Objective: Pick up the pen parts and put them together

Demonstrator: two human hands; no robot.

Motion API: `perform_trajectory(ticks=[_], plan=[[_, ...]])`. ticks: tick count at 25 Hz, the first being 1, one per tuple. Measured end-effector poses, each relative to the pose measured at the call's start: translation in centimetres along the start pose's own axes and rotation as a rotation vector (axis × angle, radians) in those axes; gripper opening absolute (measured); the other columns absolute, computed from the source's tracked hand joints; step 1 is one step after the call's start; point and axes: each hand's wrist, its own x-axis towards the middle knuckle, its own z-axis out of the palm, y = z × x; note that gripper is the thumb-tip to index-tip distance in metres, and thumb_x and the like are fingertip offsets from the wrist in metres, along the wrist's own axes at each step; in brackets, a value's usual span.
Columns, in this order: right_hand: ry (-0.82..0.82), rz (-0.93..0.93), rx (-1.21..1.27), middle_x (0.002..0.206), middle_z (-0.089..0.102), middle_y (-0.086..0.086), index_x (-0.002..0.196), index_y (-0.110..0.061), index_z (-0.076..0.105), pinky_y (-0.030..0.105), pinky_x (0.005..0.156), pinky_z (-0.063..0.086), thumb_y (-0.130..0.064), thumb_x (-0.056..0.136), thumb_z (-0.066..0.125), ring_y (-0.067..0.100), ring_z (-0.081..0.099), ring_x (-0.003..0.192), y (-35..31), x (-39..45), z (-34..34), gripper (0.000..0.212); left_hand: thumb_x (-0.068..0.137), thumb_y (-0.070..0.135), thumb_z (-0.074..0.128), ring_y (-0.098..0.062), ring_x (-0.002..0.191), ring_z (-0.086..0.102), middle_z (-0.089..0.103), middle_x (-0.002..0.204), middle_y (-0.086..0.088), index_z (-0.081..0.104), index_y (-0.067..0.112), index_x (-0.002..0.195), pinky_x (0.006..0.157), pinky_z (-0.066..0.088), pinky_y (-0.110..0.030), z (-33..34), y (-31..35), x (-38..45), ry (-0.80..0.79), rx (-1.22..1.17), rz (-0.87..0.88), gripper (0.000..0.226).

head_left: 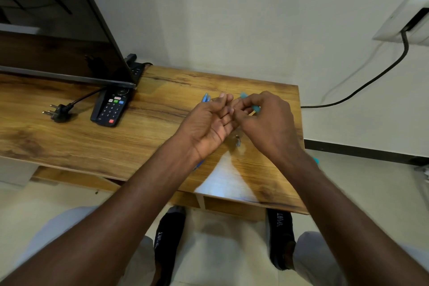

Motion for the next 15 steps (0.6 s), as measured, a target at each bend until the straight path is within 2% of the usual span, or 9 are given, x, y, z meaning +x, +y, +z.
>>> perform_trajectory(ticks=[2, 5, 6, 9, 11, 15], plan=[[-0.014, 0.051, 0.131, 0.092, 0.072, -0.012, 0.091, -0.028, 0.081, 0.036, 0.085, 0.059, -0.033, 0.088, 0.078, 0.004, 0.068, 0.091, -0.01, 0.19, -0.24, 0.006, 0.106, 0.012, 0.056, -0.031, 0.096, 0.079, 0.076, 0.103, -0.022, 0.063, 0.004, 0.1, 0.089, 0.064, -0.037, -0.18, -0.17, 0.11, 0.036, 0.026, 0.015, 0.012], [-0.023, 0.082, 0.293, 0.091, 0.077, -0.009, 0.093, -0.028, 0.08, 0.036, 0.09, 0.059, -0.032, 0.09, 0.079, 0.001, 0.07, 0.093, -0.14, 0.34, -0.43, 0.006, 0.103, 0.012, 0.063, -0.031, 0.121, 0.071, 0.07, 0.123, -0.023, 0.068, 0.004, 0.103, 0.084, 0.065, -0.033, -0.7, -0.35, 0.38, 0.092, 0.047, 0.004, 0.009], [-0.013, 0.075, 0.305, 0.092, 0.076, -0.008, 0.095, -0.028, 0.08, 0.036, 0.09, 0.059, -0.033, 0.09, 0.08, 0.001, 0.07, 0.093, -0.17, 0.39, -0.46, 0.007, 0.103, 0.012, 0.064, -0.028, 0.117, 0.073, 0.071, 0.124, -0.022, 0.068, 0.004, 0.104, 0.084, 0.065, -0.032, -0.78, -0.32, 0.38, 0.097, 0.055, -0.004, 0.009], [0.035, -0.025, 0.153, 0.102, 0.07, -0.008, 0.101, -0.028, 0.078, 0.034, 0.082, 0.058, -0.031, 0.09, 0.078, 0.005, 0.067, 0.086, 0.16, 0.5, -0.55, 0.012, 0.101, 0.011, 0.066, -0.017, 0.084, 0.077, 0.075, 0.1, -0.013, 0.07, 0.004, 0.101, 0.084, 0.064, -0.03, -0.58, -0.27, 0.23, 0.108, 0.061, -0.021, 0.008], [0.047, -0.111, 0.045, 0.104, 0.064, -0.009, 0.104, -0.027, 0.076, 0.031, 0.077, 0.056, -0.028, 0.09, 0.078, 0.006, 0.065, 0.081, 0.47, 0.43, -0.48, 0.014, 0.1, 0.01, 0.067, -0.014, 0.079, 0.076, 0.074, 0.091, -0.011, 0.07, 0.004, 0.101, 0.086, 0.064, -0.03, -0.41, -0.29, 0.11, 0.118, 0.07, -0.027, 0.007], [0.073, -0.199, -0.072, 0.105, 0.057, -0.013, 0.107, -0.028, 0.074, 0.028, 0.071, 0.049, -0.03, 0.091, 0.077, 0.002, 0.059, 0.082, 0.82, 0.22, -0.02, 0.017, 0.099, 0.009, 0.069, -0.016, 0.08, 0.076, 0.073, 0.093, -0.011, 0.069, 0.003, 0.105, 0.083, 0.065, -0.032, -0.45, -0.31, 0.05, 0.135, 0.097, -0.026, 0.009]])
